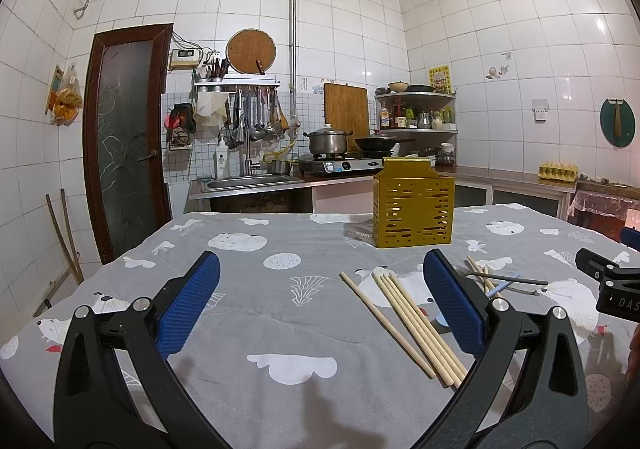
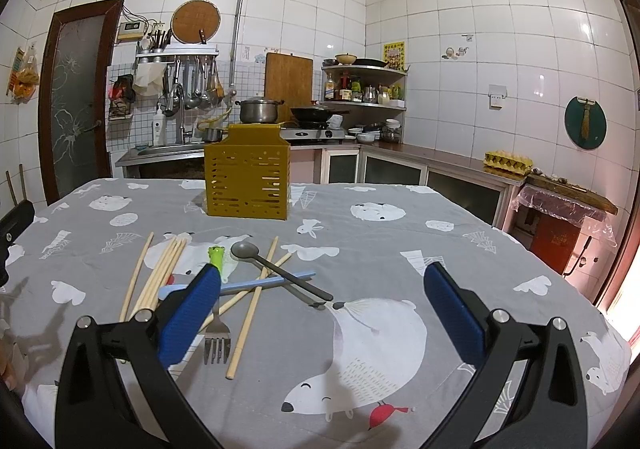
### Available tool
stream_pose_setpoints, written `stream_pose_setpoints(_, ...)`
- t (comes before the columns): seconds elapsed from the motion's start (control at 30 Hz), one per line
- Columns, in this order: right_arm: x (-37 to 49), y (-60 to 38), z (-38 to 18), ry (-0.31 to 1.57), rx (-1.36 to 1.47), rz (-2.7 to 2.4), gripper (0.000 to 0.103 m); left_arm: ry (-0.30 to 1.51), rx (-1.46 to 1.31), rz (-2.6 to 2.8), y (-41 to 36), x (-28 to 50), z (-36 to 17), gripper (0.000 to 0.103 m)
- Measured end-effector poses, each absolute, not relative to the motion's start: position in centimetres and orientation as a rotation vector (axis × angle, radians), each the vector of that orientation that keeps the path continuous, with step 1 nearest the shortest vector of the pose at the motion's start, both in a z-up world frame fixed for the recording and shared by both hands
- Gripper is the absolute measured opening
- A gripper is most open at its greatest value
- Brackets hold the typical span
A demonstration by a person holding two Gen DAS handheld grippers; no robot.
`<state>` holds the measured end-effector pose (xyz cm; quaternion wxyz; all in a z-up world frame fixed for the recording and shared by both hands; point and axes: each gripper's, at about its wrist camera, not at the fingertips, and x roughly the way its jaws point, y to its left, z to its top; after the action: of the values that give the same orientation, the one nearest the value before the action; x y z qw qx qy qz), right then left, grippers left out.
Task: Organize utensils
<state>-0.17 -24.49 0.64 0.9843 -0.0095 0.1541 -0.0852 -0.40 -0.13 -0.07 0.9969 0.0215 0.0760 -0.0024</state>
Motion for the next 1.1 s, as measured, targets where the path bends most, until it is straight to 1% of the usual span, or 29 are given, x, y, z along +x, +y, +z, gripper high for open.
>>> stream_pose_setpoints(1.1, 0.02, -24.57, 0.83, 0.304, -0.018, -0.175, 0.099, 0.149, 0.041, -0.004, 0.3, -0.41, 0.31, 0.098)
